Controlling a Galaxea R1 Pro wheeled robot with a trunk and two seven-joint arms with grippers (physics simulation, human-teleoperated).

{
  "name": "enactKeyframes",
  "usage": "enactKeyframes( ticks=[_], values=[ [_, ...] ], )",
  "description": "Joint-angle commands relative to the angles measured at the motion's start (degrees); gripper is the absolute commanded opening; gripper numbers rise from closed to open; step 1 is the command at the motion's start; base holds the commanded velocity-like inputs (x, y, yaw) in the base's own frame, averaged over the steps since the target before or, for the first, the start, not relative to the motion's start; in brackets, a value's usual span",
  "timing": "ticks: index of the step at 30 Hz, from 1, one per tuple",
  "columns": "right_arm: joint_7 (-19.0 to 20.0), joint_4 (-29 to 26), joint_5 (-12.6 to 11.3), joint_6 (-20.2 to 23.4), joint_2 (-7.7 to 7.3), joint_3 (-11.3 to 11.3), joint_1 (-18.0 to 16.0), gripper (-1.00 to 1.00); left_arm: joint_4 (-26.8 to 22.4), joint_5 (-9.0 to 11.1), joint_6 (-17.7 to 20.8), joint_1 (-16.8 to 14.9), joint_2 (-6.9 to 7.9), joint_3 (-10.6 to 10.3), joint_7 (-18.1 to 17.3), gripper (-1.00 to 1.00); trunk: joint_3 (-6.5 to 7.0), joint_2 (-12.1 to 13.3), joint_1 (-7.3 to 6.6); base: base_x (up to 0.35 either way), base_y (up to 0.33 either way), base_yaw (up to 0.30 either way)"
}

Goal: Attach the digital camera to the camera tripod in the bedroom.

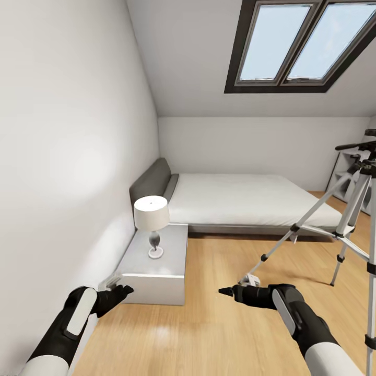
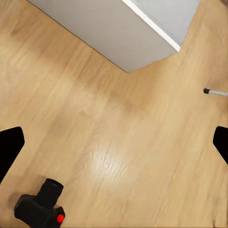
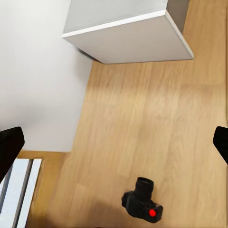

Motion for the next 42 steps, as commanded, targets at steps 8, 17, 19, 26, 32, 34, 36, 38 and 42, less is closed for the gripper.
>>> enactKeyframes(
  ticks=[8, 17, 19, 26, 32, 34, 36, 38, 42],
  values=[
    [1.0, -1.0, 0.0, 1.7, -1.28, -1.1, 0.0, 1.00, 0.1, 1.0, 0.7, 0.0, 0.22, 1.3, 0.5, 1.00, -1.50, -3.3, 1.76, 0.000, 0.000, 0.000],
    [1.2, -1.1, 0.3, 1.9, -1.52, -0.9, 0.0, 1.00, 0.2, 1.1, 0.8, 0.0, 0.25, 1.4, 0.4, 1.00, -3.12, -6.9, 3.74, 0.000, 0.000, 0.000],
    [1.2, -1.2, 0.3, 2.0, -1.51, -0.9, 0.0, 1.00, 0.3, 1.1, 0.8, 0.0, 0.25, 1.4, 0.4, 1.00, -3.48, -7.7, 4.17, 0.000, 0.000, 0.000],
    [1.2, -1.2, 0.4, 3.0, -1.45, -0.8, 0.0, 1.00, 0.2, 1.1, 0.9, 0.0, 0.19, 1.4, 0.5, 1.00, -4.73, -10.5, 5.71, 0.000, 0.000, 0.000],
    [1.2, -1.2, 0.5, 3.4, -1.38, -0.9, 0.0, 1.00, 0.1, 1.0, 0.9, 0.0, 0.03, 1.2, 0.5, 1.00, -5.81, -12.9, 7.03, 0.000, 0.000, 0.000],
    [1.2, -1.2, 0.4, 3.4, -1.38, -0.9, 0.0, 1.00, 0.1, 1.0, 1.0, 0.0, 0.05, 1.2, 0.5, 1.00, -6.17, -13.7, 7.47, 0.000, 0.000, 0.000],
    [1.2, -1.2, 0.4, 3.4, -1.41, -1.0, 0.0, 1.00, 0.1, 1.0, 1.0, 0.0, 0.06, 1.2, 0.5, 1.00, -6.53, -14.5, 7.91, 0.000, 0.000, 0.000],
    [1.2, -1.2, 0.3, 3.4, -1.43, -1.1, 0.0, 1.00, 0.2, 0.9, 1.0, 0.0, 0.06, 1.2, 0.5, 1.00, -6.89, -15.3, 8.35, 0.000, 0.000, 0.000],
    [1.2, -1.2, 0.2, 3.4, -1.45, -1.2, 0.0, 1.00, 0.1, 0.9, 1.3, 0.0, 0.02, 1.2, 0.5, 1.00, -7.61, -16.9, 9.23, 0.000, 0.000, 0.000]
  ],
)
